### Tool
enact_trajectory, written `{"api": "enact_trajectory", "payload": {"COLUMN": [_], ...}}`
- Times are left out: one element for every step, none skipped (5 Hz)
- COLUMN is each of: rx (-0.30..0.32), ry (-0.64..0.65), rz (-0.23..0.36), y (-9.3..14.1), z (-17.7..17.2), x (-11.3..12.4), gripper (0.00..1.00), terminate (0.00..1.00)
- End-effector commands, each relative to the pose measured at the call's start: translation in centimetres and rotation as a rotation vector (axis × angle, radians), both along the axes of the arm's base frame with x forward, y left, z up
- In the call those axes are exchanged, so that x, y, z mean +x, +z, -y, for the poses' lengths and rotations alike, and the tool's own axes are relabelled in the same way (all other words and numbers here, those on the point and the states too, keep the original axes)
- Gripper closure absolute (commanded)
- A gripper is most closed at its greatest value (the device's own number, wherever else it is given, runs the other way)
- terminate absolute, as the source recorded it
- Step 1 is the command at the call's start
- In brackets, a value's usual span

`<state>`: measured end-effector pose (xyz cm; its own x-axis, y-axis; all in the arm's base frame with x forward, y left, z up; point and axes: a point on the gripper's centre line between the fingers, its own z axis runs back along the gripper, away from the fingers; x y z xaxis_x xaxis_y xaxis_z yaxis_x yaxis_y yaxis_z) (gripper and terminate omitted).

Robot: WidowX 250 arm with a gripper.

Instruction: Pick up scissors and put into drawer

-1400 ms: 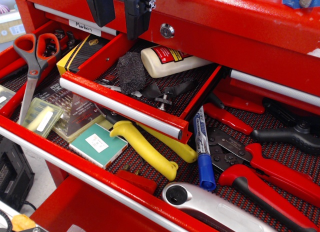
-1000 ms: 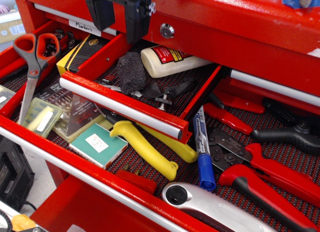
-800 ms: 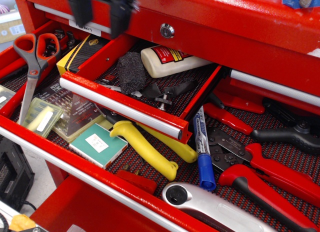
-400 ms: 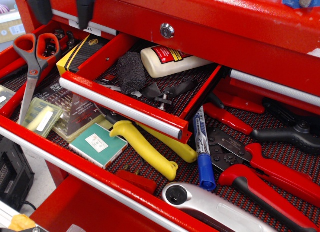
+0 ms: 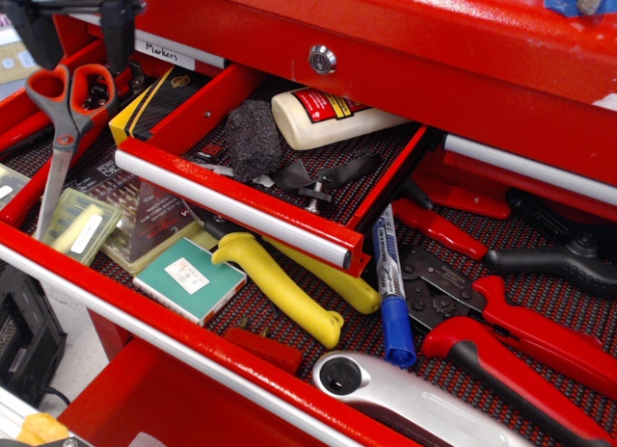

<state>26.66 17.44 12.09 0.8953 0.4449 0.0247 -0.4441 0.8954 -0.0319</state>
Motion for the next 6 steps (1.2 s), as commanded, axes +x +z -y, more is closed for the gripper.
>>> {"api": "enact_trajectory", "payload": {"rx": [-0.033,-0.061,-0.071,-0.069,-0.09,-0.098], "ry": [-0.045,-0.05,-0.063,-0.084,-0.092,-0.092], "rz": [0.057,0.064,0.058,0.065,0.109,0.126], "y": [-2.7,-3.8,-4.3,-4.9,-6.6,-7.6], "z": [-0.8,-1.5,-2.1,-2.6,-2.7,-2.7], "x": [-0.3,-0.8,-1.3,-1.7,-1.4,-1.0], "gripper": [0.0,0.0,0.0,0.0,0.0,0.0], "terminate": [0.0,0.0,0.0,0.0,0.0,0.0]}}
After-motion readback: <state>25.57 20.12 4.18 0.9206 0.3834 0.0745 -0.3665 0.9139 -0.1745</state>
